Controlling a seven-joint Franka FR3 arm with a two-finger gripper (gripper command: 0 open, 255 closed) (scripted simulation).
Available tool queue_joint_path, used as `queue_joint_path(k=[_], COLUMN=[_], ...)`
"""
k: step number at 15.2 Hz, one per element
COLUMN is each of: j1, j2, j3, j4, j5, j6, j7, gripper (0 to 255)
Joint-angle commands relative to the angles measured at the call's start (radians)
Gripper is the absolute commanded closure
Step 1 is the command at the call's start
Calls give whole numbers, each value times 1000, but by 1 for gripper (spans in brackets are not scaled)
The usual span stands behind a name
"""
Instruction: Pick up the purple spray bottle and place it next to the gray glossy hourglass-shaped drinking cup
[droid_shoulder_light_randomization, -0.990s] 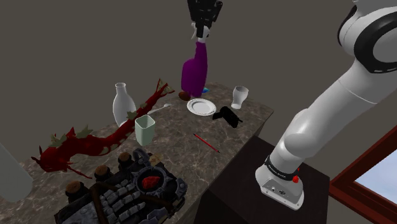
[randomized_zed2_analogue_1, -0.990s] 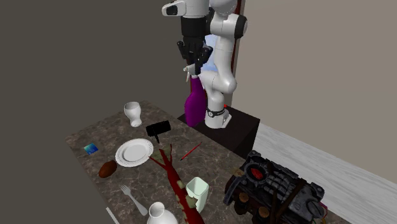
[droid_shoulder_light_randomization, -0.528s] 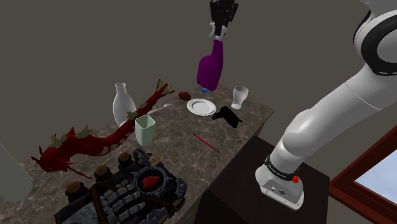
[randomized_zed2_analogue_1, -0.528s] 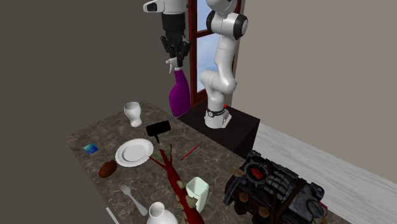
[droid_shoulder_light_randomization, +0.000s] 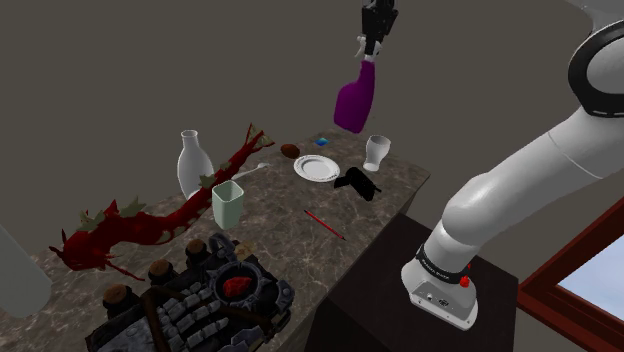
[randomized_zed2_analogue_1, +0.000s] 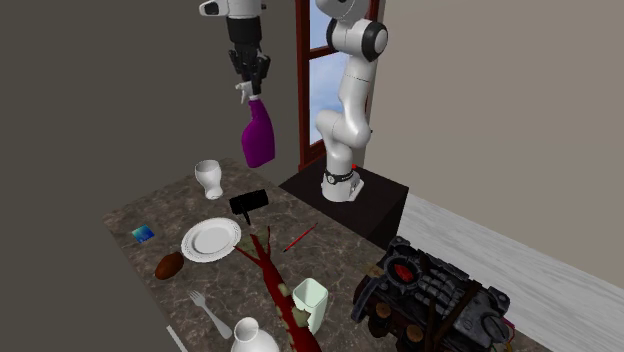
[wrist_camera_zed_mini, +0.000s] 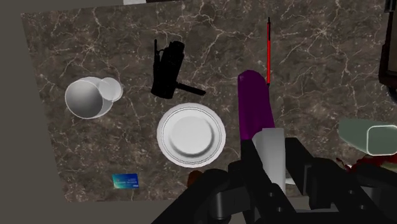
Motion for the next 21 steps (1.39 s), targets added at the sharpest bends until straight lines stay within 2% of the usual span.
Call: queue_joint_path(k=[1,12,21], j1=[-14,-97,-184], j2=[-3,87,276], j3=[-34,-235,-404], j4=[-5,86,290], j5=[-13,-75,-55], j6=[2,10,0], j7=[-52,-347,-603], gripper=[255,255,255])
